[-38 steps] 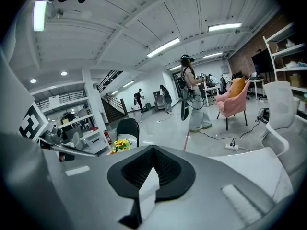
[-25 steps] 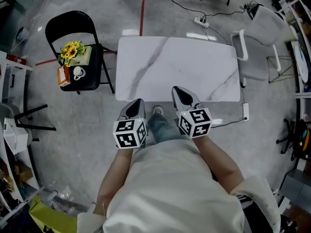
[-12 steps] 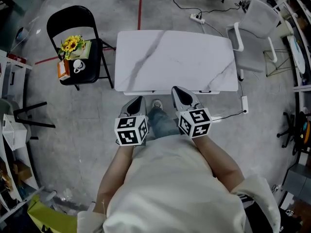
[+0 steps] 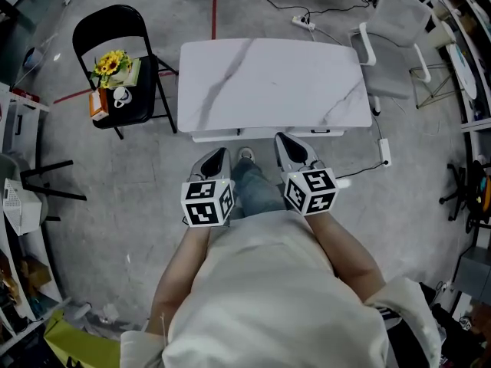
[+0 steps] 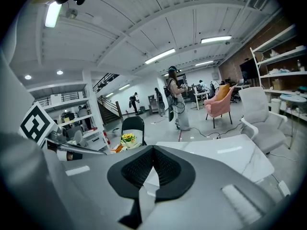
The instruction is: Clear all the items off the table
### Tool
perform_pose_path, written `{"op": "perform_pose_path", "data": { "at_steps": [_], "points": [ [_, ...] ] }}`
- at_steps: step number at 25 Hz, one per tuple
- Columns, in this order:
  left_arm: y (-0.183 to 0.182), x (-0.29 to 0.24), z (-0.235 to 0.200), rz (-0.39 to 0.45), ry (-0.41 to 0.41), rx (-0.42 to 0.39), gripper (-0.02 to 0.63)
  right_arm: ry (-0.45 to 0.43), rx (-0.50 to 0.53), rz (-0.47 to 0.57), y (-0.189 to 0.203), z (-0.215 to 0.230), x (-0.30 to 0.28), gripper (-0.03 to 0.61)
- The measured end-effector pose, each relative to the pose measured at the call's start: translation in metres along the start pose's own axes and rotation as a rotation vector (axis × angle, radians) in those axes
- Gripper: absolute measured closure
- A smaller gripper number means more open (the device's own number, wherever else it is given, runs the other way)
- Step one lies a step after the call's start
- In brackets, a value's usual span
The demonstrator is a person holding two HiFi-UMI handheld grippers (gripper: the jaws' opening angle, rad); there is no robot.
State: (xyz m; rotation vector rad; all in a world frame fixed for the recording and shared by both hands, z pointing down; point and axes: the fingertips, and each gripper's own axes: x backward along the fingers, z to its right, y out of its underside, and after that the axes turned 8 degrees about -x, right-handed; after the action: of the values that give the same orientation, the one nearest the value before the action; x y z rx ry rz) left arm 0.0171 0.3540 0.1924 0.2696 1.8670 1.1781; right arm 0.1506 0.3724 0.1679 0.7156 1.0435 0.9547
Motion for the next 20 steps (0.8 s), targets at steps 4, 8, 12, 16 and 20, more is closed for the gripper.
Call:
{"op": "perform_pose_path", "data": {
  "at_steps": [4, 8, 12, 16, 20],
  "points": [
    [0.012, 0.017, 0.01, 0.0, 0.007, -0.012, 0.606, 0.022, -0.01, 0.009, 0.011, -0.002, 0.023, 0.58],
    [0.023, 0.032, 0.026, -0.013, 0.024, -0.025, 0.606, 0.033, -0.015, -0.004, 0.021, -0.005, 0.046, 0.58],
    [0.027, 0.046, 0.036, -0.018, 0.03, -0.025, 0.605, 0.039, -0.022, -0.008, 0.022, -0.011, 0.063, 0.579],
    [0.023, 0.057, 0.048, -0.01, 0.028, -0.025, 0.606, 0.03, -0.009, -0.014, 0.018, -0.011, 0.079, 0.579],
    [0.019, 0.061, 0.056, 0.018, 0.015, -0.012, 0.605, 0.019, 0.016, -0.006, 0.013, -0.004, 0.087, 0.579]
  ]
}}
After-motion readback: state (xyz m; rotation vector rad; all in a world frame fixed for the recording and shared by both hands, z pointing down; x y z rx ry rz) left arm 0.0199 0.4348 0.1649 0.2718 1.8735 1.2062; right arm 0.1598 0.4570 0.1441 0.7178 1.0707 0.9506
